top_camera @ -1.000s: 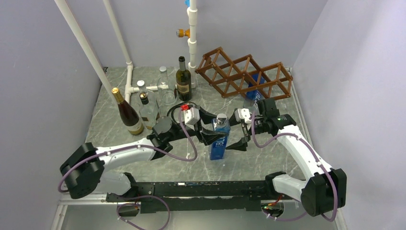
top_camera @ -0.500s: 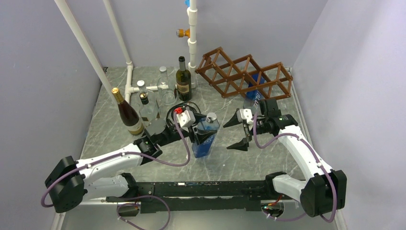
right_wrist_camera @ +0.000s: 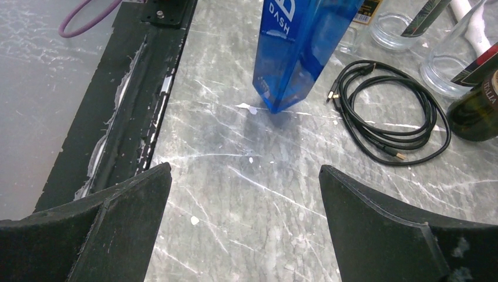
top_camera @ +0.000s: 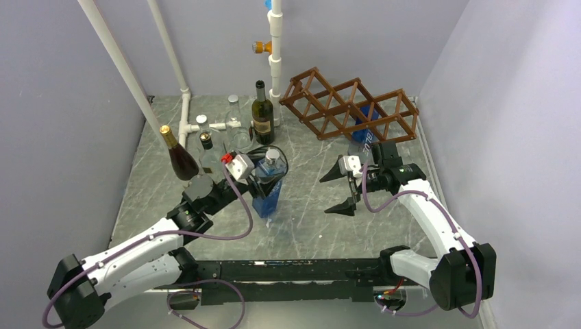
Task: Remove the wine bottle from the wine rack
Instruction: Place the wine bottle at the center of the board.
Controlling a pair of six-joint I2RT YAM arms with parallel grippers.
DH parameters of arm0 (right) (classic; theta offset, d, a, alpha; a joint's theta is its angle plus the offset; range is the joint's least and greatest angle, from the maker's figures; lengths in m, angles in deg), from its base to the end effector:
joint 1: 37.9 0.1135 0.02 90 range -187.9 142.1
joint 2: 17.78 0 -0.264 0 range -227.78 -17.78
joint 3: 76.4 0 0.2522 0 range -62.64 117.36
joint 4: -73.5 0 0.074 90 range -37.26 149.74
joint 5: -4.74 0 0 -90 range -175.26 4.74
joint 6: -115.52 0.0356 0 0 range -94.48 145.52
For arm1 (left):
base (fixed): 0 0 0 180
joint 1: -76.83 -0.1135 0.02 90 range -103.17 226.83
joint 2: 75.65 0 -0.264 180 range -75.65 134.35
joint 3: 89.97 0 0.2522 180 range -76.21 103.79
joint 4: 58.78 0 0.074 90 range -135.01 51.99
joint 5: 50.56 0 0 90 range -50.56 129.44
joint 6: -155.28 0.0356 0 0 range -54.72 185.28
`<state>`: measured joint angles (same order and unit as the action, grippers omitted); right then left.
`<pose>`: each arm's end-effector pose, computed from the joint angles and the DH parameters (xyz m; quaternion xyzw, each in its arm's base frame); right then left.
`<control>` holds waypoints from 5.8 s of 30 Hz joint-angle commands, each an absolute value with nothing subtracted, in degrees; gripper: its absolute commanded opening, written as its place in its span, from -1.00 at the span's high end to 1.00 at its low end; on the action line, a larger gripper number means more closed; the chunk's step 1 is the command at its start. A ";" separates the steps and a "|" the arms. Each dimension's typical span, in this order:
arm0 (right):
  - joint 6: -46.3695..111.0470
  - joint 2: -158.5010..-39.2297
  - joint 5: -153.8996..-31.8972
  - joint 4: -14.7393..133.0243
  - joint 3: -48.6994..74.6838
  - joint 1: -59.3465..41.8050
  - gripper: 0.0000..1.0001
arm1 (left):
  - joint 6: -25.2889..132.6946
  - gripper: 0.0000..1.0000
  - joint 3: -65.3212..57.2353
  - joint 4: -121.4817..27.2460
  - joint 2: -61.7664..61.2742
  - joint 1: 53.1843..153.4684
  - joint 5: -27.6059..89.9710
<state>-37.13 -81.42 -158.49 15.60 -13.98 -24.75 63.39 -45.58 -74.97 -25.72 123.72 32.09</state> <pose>0.1852 0.0783 0.2724 -0.6006 0.5130 0.4326 0.4348 0.1392 -0.1553 0.3114 0.2894 0.5697 -0.3545 0.6826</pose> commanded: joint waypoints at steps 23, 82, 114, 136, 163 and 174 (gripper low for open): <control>-38.75 -81.79 -158.82 17.59 -14.86 -25.41 -0.99 | 72.41 1.00 -48.30 -66.15 -45.62 115.72 52.27; -38.54 -82.25 -158.82 17.99 -15.18 -26.38 -0.99 | 56.31 -0.99 -44.91 -43.82 -58.95 104.74 77.23; -38.77 -80.69 -158.19 17.03 -14.65 -30.61 -0.99 | 49.48 -0.99 -21.75 -23.46 -48.05 104.78 37.63; -30.94 -80.19 -162.25 21.07 -14.74 -36.85 -0.99 | 30.49 -0.99 -29.26 -43.59 -34.70 105.61 14.15; 1.51 -77.69 -136.29 25.49 -12.82 -40.71 -0.99 | 63.98 -0.99 -13.99 -35.85 -6.37 115.34 17.97; 27.30 -75.42 -118.77 41.71 -20.87 -42.66 -1.00 | 64.58 -0.99 -19.70 -38.43 -8.97 114.42 22.42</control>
